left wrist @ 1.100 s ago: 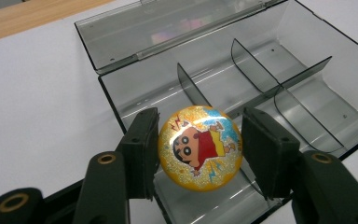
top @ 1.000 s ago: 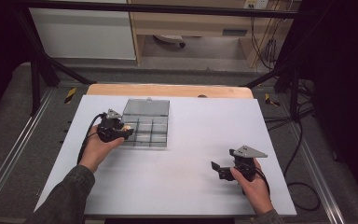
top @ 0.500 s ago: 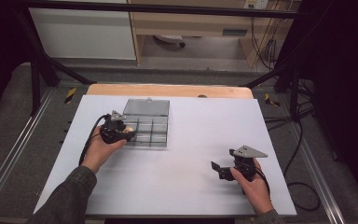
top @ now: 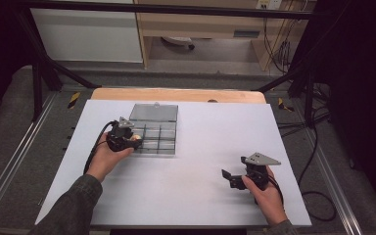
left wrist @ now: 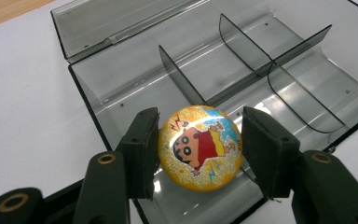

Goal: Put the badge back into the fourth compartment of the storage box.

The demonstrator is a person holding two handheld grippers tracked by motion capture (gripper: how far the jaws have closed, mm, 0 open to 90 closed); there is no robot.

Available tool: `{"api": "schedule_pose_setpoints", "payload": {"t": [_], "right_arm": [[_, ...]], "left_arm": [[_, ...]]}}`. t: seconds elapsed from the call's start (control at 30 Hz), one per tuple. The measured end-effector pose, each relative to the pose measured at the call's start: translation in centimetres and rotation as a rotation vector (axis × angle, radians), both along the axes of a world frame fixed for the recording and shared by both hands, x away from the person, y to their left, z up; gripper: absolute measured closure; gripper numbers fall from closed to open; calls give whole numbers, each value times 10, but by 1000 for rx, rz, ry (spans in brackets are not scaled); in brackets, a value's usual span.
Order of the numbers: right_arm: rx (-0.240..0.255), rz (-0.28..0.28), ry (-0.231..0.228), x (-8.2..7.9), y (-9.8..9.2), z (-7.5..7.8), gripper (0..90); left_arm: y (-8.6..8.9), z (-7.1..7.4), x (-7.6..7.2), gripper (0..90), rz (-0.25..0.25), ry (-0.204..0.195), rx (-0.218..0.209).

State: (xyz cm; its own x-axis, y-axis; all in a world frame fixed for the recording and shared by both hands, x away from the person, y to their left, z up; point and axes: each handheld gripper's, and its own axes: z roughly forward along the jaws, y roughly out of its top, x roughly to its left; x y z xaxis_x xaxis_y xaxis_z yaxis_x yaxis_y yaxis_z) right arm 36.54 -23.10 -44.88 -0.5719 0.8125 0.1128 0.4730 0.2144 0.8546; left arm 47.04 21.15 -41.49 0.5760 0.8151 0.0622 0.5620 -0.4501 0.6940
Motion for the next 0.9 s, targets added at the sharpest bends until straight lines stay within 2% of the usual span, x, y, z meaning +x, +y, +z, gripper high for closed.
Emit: {"api": "schedule_pose_setpoints", "payload": {"t": [0.13,0.23,0.3,0.4,0.5,0.9], "right_arm": [[0,1,-1,0,0,0,45],[2,4,0,0,0,0,45],[2,4,0,0,0,0,45],[3,5,0,0,0,1,46],[-2,-2,0,0,-1,1,46],[1,2,-5,-1,-1,2,44]], "left_arm": [[-1,0,-1,476,-7,6,4],[-1,0,0,475,-10,5,-14],[-1,1,0,475,-9,-3,-4],[-1,1,0,470,-9,0,-18],[-3,2,-1,484,-17,-12,-10],[-5,5,1,454,-5,-33,-50]]}}
